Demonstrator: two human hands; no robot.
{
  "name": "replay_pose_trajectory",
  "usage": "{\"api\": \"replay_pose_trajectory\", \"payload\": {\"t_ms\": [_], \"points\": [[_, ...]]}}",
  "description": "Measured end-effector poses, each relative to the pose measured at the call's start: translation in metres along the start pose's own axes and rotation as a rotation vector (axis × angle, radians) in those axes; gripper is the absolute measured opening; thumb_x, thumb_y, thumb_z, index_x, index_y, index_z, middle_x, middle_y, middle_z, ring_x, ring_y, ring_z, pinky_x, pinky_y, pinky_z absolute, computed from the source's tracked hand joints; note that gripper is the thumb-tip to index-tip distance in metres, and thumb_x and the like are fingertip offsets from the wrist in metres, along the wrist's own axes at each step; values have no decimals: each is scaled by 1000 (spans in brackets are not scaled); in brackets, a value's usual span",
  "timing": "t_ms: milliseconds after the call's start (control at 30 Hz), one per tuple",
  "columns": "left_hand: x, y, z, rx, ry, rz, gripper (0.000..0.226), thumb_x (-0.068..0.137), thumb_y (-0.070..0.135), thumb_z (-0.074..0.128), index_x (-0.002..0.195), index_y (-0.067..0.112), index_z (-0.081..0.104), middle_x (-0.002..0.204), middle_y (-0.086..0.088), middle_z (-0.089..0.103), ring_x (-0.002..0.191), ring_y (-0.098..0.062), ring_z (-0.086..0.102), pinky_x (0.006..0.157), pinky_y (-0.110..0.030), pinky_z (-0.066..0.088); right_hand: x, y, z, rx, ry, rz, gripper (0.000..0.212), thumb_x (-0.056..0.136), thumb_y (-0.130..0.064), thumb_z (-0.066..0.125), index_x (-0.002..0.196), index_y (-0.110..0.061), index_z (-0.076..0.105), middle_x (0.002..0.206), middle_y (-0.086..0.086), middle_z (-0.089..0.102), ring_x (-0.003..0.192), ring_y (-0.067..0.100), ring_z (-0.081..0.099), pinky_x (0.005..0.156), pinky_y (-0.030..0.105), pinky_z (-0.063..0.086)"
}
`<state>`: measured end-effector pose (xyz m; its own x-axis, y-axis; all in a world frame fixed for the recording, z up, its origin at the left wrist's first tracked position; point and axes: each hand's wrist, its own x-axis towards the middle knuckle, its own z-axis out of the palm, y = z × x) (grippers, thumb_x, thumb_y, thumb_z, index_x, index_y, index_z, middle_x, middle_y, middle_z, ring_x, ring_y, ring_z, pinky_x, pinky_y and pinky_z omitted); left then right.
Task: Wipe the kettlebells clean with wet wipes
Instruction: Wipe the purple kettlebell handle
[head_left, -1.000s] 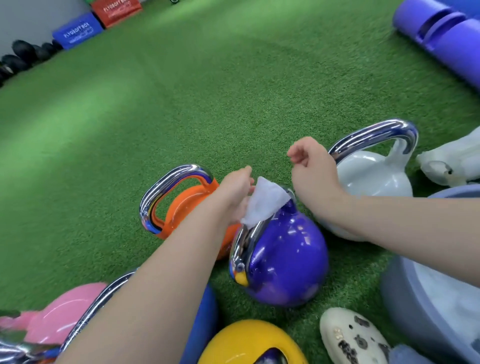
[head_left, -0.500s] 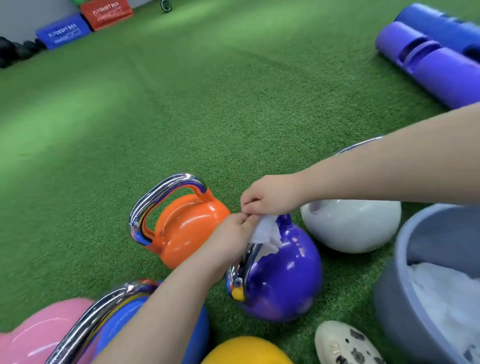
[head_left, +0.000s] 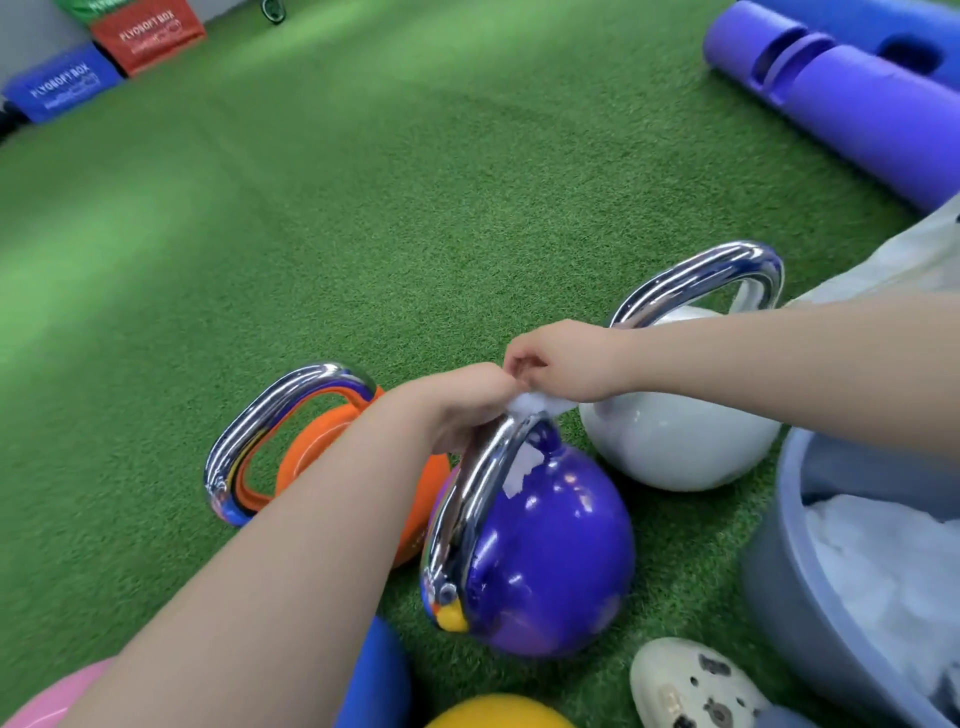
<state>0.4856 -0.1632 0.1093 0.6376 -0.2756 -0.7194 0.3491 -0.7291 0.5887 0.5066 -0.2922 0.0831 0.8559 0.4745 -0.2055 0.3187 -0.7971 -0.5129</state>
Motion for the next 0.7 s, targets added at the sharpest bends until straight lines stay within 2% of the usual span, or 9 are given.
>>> {"api": "replay_pose_trajectory", "payload": {"t_ms": [67, 133, 267, 333, 400, 500, 533, 633, 700], "points": [[0, -2, 3, -39, 15, 15, 16, 92, 12, 46, 93, 3, 59, 74, -10, 57, 62, -20, 53, 57, -24, 44, 5, -5, 0, 117, 118, -28, 32, 91, -3, 44, 117, -14, 60, 113, 0, 62, 105, 16, 56, 80, 17, 36], [-1, -4, 6, -115, 72, 69, 20, 91, 10, 44, 96, 1, 61, 78, -15, 57, 66, -25, 54, 55, -26, 44, 13, -14, 0, 251, 147, -62, 34, 91, -1, 46, 120, -13, 58, 121, 1, 60, 112, 14, 54, 82, 11, 33], [-9, -18, 8, -272, 217, 151, 15, 79, 7, 55, 93, 7, 61, 74, -16, 58, 63, -24, 56, 52, -24, 45, 20, -29, 6, 351, -30, -55, 30, 96, -13, 44, 124, -12, 55, 123, 2, 58, 111, 13, 52, 88, 18, 36], [-13, -26, 7, -327, 305, 135, 16, 72, 12, 52, 87, 10, 58, 75, -12, 49, 58, -18, 46, 49, -21, 35, 18, -31, 9, 333, -100, -59, 27, 98, -19, 42, 119, -9, 58, 116, 4, 60, 102, 14, 51, 80, 20, 39], [-14, -33, 10, -385, 469, 87, 6, 73, 15, 48, 78, 13, 51, 77, -9, 44, 60, -16, 39, 53, -25, 29, 12, -27, 12, 329, -171, -22, 31, 99, -29, 41, 104, -7, 63, 100, 5, 61, 90, 13, 50, 75, 22, 38], [-13, -41, 22, -334, 767, 105, 12, 89, 15, 42, 77, 19, 44, 84, -5, 54, 74, -23, 49, 69, -38, 43, 10, -19, 16, 360, -184, 120, 40, 96, -43, 43, 70, -15, 56, 74, -1, 55, 73, 13, 48, 81, 27, 38], [-15, -44, 26, -259, 820, 144, 13, 91, 19, 40, 79, 22, 41, 86, -4, 54, 80, -25, 51, 77, -42, 43, 11, -20, 18, 338, -180, 142, 41, 95, -44, 44, 66, -15, 51, 70, 1, 53, 69, 14, 47, 76, 28, 39], [-18, -46, 31, -140, 878, 217, 10, 97, 21, 34, 90, 19, 40, 100, -4, 52, 94, -25, 48, 86, -38, 38, 17, -36, 21, 223, -230, 56, 42, 97, -29, 39, 58, -14, 41, 61, 1, 42, 57, 14, 36, 54, 21, 32], [-16, -45, 30, -139, 876, 218, 9, 98, 19, 33, 95, 16, 40, 104, -4, 49, 97, -23, 44, 84, -35, 33, 19, -45, 23, 215, -237, 39, 40, 98, -17, 36, 58, -14, 40, 61, 2, 41, 56, 13, 35, 51, 17, 33]]}}
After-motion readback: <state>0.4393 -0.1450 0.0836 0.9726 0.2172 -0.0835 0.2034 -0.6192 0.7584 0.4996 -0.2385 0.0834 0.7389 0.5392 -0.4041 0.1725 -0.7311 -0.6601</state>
